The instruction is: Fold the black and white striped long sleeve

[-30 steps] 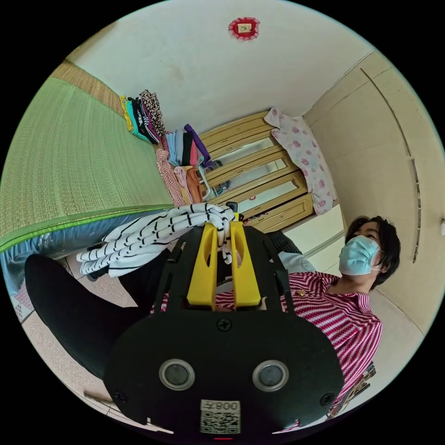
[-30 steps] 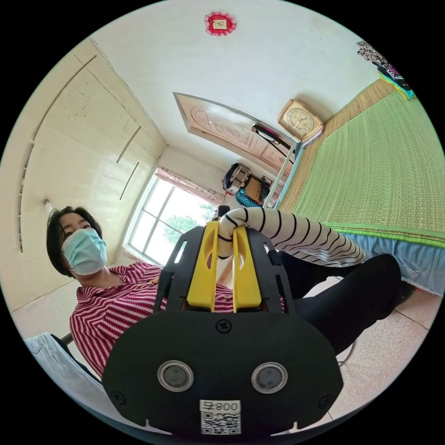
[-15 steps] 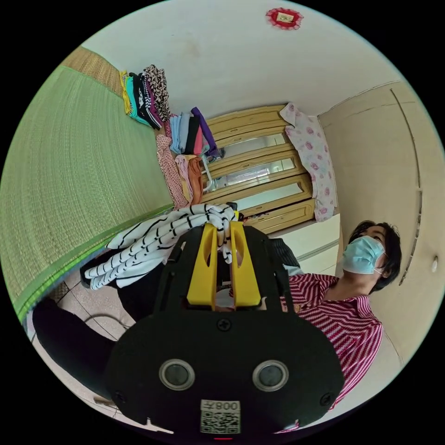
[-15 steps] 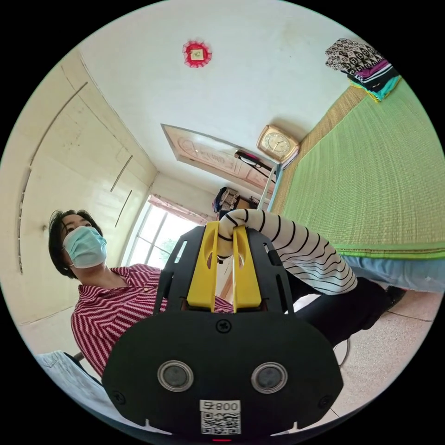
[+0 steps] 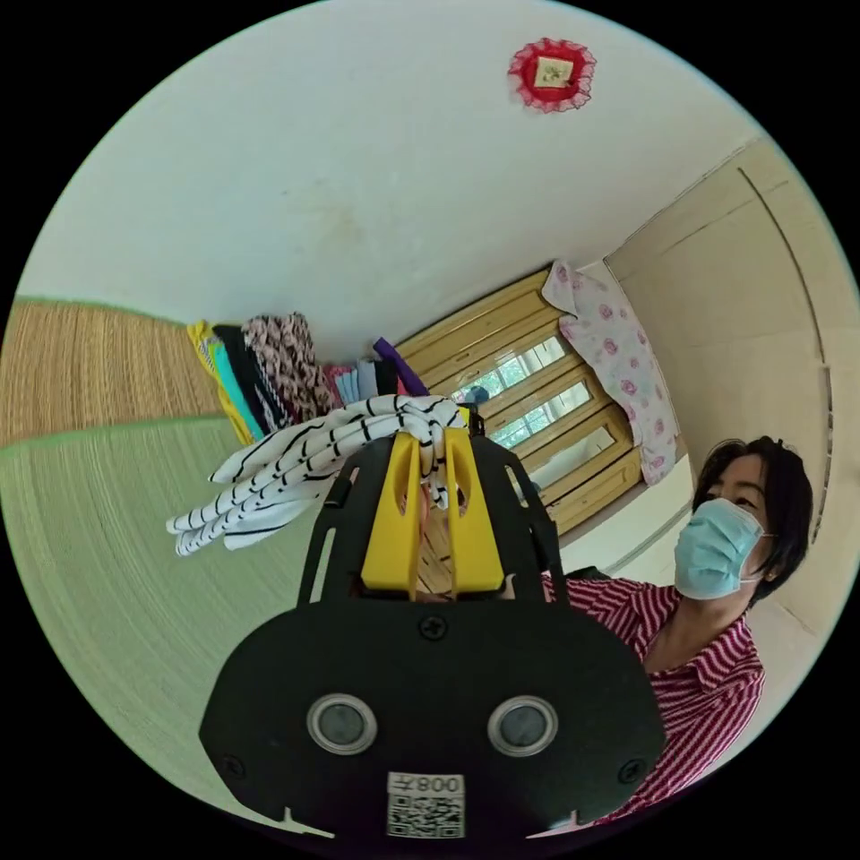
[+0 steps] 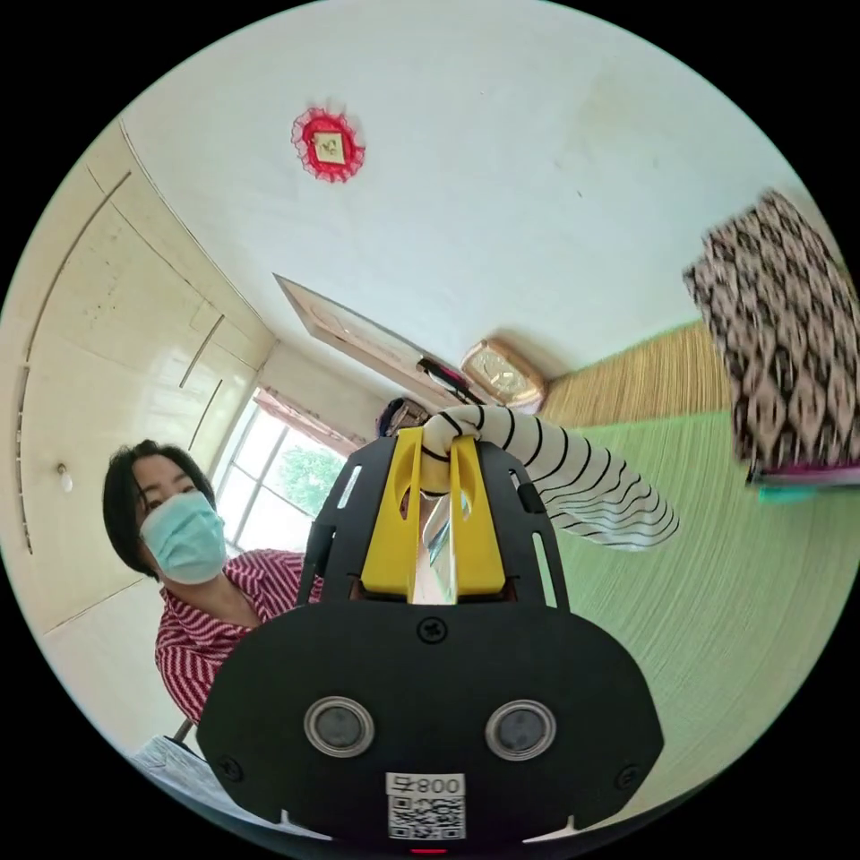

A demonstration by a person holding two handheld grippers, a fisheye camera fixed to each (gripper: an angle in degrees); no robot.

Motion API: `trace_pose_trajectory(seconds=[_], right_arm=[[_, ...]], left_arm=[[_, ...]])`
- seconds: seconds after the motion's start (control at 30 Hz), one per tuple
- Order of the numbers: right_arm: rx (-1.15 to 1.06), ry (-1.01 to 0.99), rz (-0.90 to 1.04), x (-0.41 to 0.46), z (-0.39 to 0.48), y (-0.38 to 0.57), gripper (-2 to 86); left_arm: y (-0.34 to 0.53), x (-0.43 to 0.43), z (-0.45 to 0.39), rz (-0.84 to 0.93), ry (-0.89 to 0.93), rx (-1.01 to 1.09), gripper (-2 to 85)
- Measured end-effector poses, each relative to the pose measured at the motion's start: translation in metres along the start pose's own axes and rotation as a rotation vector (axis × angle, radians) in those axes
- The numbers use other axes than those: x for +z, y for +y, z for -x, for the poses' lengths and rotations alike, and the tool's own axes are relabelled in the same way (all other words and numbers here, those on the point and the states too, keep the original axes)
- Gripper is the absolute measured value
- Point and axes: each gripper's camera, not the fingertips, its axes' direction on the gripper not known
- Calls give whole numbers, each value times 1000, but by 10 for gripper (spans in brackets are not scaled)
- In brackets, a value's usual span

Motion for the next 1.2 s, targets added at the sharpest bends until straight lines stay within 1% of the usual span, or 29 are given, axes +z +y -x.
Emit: trace_pose_trajectory(seconds=[0.03, 0.07, 0.13, 0.2, 0.27, 0.3, 0.37, 0.4, 0.43, 0.47, 0.53, 0.6, 0.7, 0.9, 1.07, 1.17, 1.2], right_arm=[[-29, 22, -6, -11, 12, -47, 40], [-39, 34, -11, -18, 18, -68, 41], [-85, 102, -13, -48, 43, -140, 43], [-92, 164, -9, -74, 51, -177, 46], [-64, 235, -12, -102, 43, -196, 49], [-33, 270, -21, -122, 28, -200, 50], [38, 293, -43, -154, -10, -194, 51], [112, 290, -65, -176, -45, -183, 52], [199, 283, -92, -196, -86, -166, 53], [248, 279, -106, -204, -107, -155, 53], [446, 288, -127, -223, -184, -109, 54], [516, 258, -122, -226, -222, -80, 54], [503, 120, -199, -239, -249, -60, 54], [448, 149, -145, -244, -251, -80, 48], [443, 202, -237, -272, -245, -54, 20], [456, 332, -268, -284, -230, -24, 18], [477, 421, -254, -284, -225, -10, 22]], left_arm=[[-39, 13, -12, -17, -23, 44, 54], [-74, 27, -24, -27, -43, 88, 54], [-121, 54, -39, -26, -78, 157, 55], [-156, 84, -45, -24, -116, 196, 55], [-186, 137, -35, 18, -141, 217, 55], [-191, 152, -30, 31, -151, 219, 55], [-196, 213, 6, 109, -205, 186, 55], [-195, 229, 18, 139, -225, 171, 55], [-190, 261, 45, 216, -272, 116, 56], [-181, 289, 74, 292, -292, 36, 56], [-166, 317, 108, 376, -274, -64, 56], [-157, 325, 123, 364, -229, -105, 56], [-160, 325, 133, 314, -179, -132, 58], [-174, 326, 136, 285, -144, -128, 66], [-168, 308, 136, 256, -129, -153, 63], [-154, 301, 139, 292, -146, -166, 56], [-149, 301, 141, 305, -151, -176, 55]])
